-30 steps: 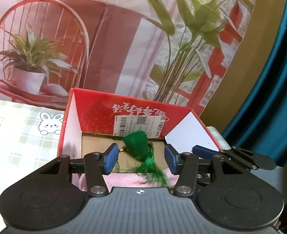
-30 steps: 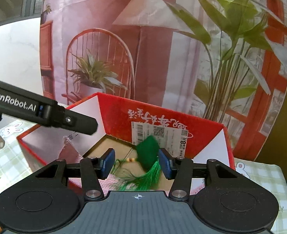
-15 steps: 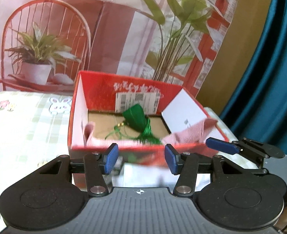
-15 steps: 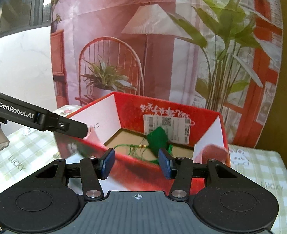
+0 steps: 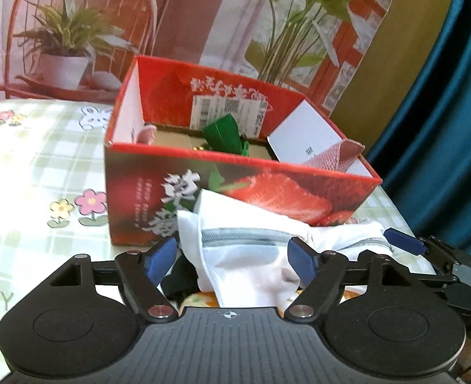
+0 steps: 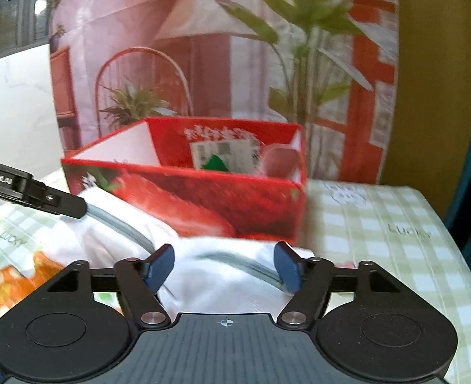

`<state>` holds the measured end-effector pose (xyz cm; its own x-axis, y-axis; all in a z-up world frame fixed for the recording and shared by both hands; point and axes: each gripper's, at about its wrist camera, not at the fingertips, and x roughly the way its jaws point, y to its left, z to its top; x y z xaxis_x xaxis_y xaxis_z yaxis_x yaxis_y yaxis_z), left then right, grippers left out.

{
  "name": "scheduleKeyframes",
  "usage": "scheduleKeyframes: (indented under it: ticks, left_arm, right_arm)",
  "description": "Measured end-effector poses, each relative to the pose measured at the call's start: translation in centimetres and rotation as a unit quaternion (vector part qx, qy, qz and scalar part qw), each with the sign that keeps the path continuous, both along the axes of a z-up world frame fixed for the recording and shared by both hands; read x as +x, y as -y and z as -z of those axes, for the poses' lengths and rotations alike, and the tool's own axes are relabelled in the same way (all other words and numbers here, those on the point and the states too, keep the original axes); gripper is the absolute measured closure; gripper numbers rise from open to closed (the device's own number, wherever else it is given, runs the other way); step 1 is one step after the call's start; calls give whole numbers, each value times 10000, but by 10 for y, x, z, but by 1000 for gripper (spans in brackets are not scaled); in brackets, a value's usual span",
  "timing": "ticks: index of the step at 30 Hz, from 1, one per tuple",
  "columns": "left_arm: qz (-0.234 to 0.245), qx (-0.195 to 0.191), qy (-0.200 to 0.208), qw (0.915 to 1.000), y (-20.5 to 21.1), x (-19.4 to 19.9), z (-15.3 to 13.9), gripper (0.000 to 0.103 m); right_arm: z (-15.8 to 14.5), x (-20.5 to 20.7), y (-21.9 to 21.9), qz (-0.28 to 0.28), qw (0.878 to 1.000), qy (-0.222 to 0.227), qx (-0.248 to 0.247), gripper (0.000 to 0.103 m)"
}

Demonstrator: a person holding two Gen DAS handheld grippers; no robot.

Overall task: Organize soft objects
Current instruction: 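Lower the left tool onto the white mesh bag and grasp it, then lift the white mesh bag with the left tool while the right tool also holds it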

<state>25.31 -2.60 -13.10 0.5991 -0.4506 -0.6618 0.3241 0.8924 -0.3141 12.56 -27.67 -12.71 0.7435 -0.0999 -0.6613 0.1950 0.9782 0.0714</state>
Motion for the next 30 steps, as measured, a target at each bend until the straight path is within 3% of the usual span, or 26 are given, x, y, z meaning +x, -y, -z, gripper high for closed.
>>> scheduleKeyframes:
  ticks: [6, 14, 17, 20, 22, 25, 30]
  left_arm:
    - [99, 22, -128, 9999, 10, 4, 13, 25]
    - [148, 18, -249, 9996, 14, 8, 23, 26]
    - [145, -22, -243, 9996, 13, 9, 23, 43]
    - [262, -35, -124, 9996, 13, 6, 19, 64]
    - [345, 22, 15, 9994, 15, 3, 13, 76]
    - [377, 74, 191, 9991, 16, -1, 5, 81]
    - [354, 32, 544, 9979, 13, -12, -17, 82]
  right_arm:
    - [19, -6, 16, 378, 9986, -204, 313, 26]
    - [36, 0, 22, 409, 9953, -317, 814, 26]
    - [39, 4, 23, 464, 9932, -318, 1020, 32]
    - [39, 6, 23, 516, 9910, -284, 1203, 47]
    - [38, 6, 23, 496, 9904, -265, 1261, 63]
    - [32, 7, 19, 360, 9907, -211, 1297, 75]
    - [16, 5, 13, 324, 9913, 41, 1273, 79]
